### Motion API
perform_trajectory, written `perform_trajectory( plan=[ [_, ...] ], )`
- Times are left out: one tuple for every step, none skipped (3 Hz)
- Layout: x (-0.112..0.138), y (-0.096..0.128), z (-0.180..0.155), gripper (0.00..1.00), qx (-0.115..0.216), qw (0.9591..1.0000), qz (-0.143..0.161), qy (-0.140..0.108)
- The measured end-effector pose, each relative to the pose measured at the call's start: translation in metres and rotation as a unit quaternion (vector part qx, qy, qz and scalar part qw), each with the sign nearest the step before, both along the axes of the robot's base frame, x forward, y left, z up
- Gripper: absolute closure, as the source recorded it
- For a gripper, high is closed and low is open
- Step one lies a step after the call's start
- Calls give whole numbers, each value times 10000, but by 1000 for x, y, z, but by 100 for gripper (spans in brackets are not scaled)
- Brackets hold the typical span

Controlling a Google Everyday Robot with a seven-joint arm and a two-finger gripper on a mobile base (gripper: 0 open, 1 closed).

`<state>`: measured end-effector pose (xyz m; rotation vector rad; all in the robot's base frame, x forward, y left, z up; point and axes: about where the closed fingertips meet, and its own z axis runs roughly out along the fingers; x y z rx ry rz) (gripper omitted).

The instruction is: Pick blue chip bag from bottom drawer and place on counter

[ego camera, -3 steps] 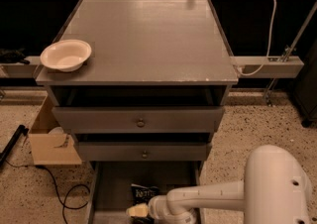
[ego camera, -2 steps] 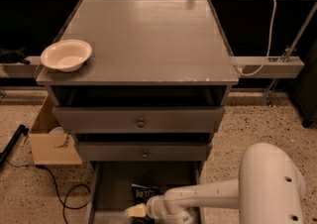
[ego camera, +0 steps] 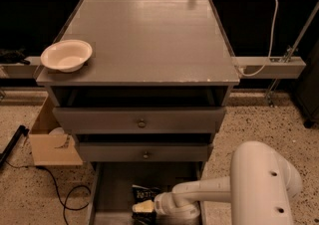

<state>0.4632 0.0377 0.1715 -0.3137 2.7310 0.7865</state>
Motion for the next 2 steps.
perform_trajectory(
  plan=[
    [-4,-9,-2,0,132,9995,-67,270],
    [-5,-9,-1,0,94,9995,-100,288]
  ],
)
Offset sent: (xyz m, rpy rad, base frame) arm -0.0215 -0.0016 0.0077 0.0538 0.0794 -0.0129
